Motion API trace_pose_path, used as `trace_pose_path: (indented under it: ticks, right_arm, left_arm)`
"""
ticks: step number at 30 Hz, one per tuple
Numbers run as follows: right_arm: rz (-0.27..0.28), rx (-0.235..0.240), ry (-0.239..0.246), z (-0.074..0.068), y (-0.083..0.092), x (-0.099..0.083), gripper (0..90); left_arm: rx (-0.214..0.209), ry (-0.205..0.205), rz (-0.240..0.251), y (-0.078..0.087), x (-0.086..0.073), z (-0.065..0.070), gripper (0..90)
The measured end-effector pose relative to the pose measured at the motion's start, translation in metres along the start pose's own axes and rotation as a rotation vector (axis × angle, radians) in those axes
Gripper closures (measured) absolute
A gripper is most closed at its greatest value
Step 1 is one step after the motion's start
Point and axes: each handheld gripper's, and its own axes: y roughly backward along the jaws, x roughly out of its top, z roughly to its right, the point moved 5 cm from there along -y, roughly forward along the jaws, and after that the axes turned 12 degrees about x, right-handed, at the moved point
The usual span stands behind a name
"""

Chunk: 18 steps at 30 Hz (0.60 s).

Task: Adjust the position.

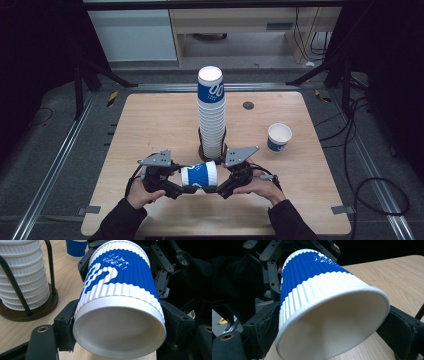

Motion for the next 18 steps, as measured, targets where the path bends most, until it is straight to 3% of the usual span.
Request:
trace_pose_path:
  ticks: [18]
  right_arm:
    - [-0.003,-0.01,0.005,-0.0022,0.0092,0.0038,16.6]
  left_arm:
    - [0.044,-0.006,0.011,0.0092,0.0033,-0.0056,19.5]
